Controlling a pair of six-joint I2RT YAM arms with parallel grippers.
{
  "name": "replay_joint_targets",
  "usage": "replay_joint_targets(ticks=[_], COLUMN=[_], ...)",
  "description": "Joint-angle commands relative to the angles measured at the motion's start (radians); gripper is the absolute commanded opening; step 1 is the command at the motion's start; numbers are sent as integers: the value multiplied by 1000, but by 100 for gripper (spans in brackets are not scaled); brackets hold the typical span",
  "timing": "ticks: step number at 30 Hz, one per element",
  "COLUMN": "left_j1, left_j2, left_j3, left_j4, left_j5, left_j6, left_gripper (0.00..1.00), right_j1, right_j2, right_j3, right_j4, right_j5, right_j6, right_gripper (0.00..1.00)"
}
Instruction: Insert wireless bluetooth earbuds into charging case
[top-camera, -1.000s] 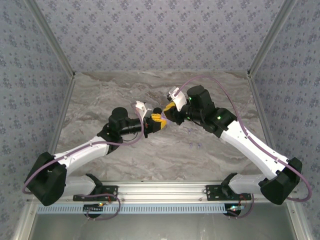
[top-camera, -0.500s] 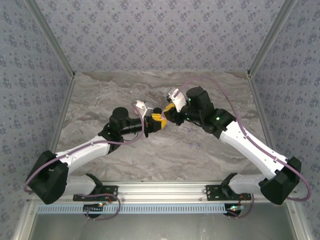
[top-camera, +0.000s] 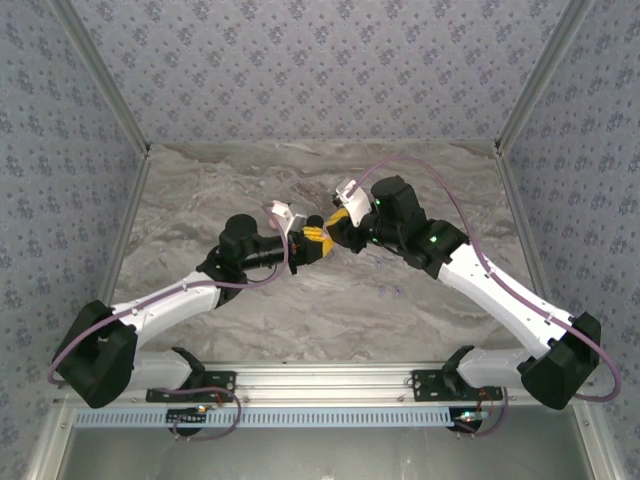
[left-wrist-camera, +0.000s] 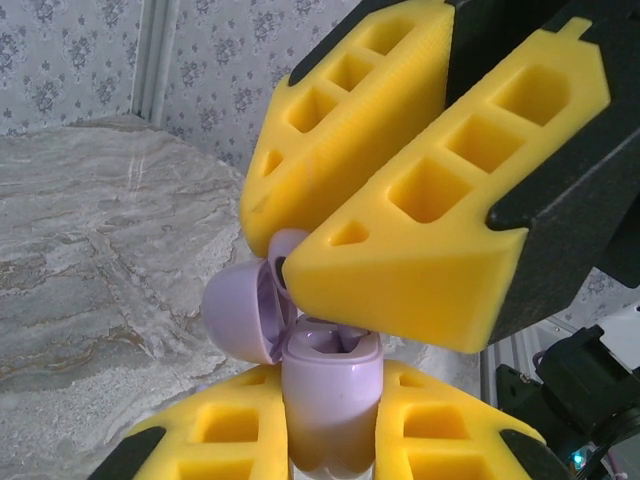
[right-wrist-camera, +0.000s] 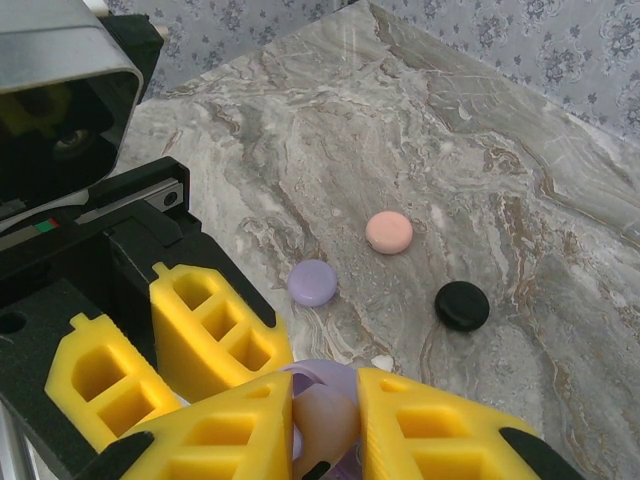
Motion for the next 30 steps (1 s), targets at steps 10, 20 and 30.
replay_joint_targets(ticks=[10, 20, 30], left_j1=[2, 1, -10], left_j2=[-7, -22, -102], left_j3=[17, -22, -20], left_j4=[111, 197, 222], left_j5=[7, -51, -217], left_j6=[5, 20, 161], left_gripper=[0, 0, 0], right_j1=[-38, -195, -286], right_j2=[-4, -90, -121], right_j3=[81, 119, 52], right_j4=[-41, -65, -155], right_j5=[-94, -156, -71], right_j6=[42, 199, 239], right_gripper=[40, 63, 64])
